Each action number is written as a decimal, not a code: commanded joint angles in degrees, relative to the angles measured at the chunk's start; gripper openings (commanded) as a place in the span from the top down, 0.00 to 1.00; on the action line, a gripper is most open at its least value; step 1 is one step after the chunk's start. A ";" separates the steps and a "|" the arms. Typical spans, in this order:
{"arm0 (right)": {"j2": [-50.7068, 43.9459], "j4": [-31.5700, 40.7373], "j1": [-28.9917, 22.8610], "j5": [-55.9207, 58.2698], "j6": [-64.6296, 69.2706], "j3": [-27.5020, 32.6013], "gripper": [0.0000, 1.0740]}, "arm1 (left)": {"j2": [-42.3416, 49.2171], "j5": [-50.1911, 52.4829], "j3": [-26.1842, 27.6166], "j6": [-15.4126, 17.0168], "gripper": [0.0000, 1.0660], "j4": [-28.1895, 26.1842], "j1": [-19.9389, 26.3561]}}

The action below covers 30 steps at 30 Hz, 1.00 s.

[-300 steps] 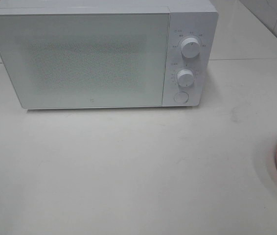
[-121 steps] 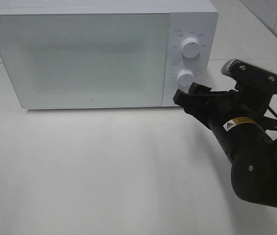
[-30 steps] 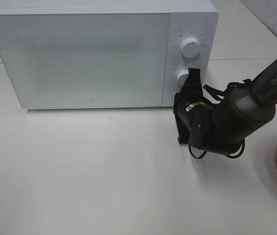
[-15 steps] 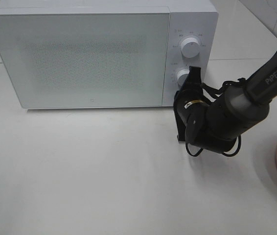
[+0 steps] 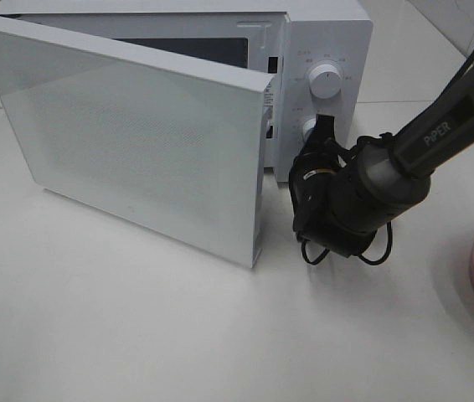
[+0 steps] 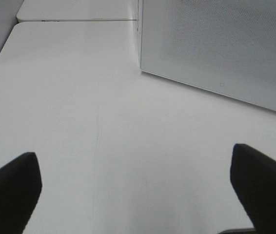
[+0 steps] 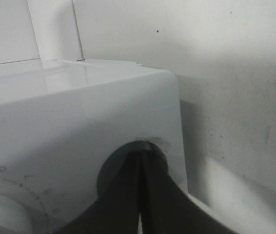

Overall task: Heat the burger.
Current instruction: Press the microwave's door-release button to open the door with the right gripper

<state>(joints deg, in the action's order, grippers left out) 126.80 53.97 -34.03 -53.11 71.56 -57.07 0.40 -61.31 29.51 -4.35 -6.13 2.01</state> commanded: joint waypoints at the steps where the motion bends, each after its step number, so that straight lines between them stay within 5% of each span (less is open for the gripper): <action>1: 0.52 -6.47 2.52 -9.85 -0.57 -4.76 1.00 | 0.92 0.00 0.00 0.40 0.08 0.06 -0.11; 16: -1.72 -6.30 2.29 -5.61 -0.69 -0.80 1.00 | 0.92 0.00 0.00 0.40 0.08 0.06 -0.11; 30: -9.68 -7.16 2.46 14.55 -10.60 7.28 1.00 | 0.92 0.00 0.00 0.40 0.08 0.06 -0.11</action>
<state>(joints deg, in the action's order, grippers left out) 118.49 47.73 -31.91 -40.79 63.60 -50.53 0.40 -61.31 29.51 -4.35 -6.13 2.01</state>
